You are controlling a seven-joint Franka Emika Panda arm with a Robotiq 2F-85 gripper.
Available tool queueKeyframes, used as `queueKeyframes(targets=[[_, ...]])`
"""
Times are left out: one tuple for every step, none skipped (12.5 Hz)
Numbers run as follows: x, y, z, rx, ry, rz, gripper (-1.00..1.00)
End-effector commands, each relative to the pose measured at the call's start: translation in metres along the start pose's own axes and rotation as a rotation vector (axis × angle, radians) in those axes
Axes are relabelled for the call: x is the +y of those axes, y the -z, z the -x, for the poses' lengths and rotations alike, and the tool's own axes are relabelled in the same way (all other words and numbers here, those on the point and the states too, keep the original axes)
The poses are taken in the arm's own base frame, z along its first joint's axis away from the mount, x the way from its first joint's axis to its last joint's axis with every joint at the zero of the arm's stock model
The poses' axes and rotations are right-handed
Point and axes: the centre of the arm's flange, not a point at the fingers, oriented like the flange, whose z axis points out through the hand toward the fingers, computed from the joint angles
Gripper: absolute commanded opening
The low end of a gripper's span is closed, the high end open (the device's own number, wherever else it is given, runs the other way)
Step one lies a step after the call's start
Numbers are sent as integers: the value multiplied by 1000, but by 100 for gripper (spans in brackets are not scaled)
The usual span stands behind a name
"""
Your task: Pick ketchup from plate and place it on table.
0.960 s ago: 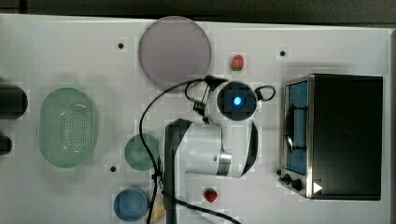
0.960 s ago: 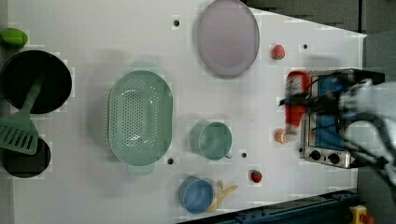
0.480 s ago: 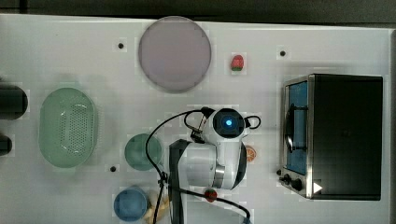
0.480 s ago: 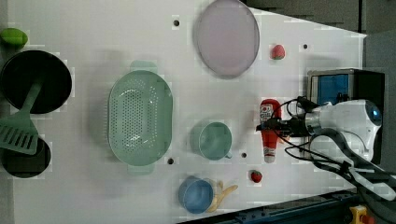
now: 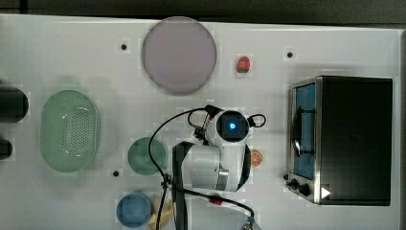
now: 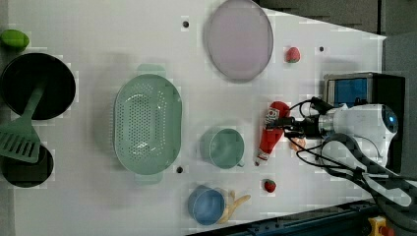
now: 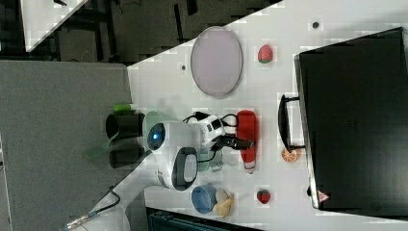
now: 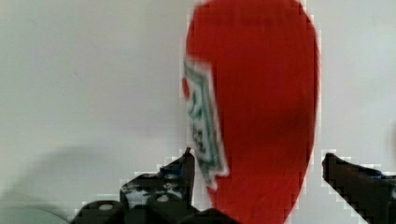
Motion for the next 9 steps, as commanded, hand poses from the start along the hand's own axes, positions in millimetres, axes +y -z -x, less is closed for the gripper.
queueKeyframes(targets=[[-13, 68, -18, 109, -31, -24, 100], [-17, 94, -23, 135, -74, -32, 100], [-23, 124, -27, 166, -142, -45, 100], [-28, 156, -30, 191, -220, -59, 100], [-33, 189, -32, 210, -303, -74, 100], [-37, 222, -32, 217, -386, -85, 100], [-40, 253, -31, 204, -454, -84, 100], [-42, 280, -26, 174, -493, -69, 100], [-43, 305, -22, 143, -500, -51, 100]])
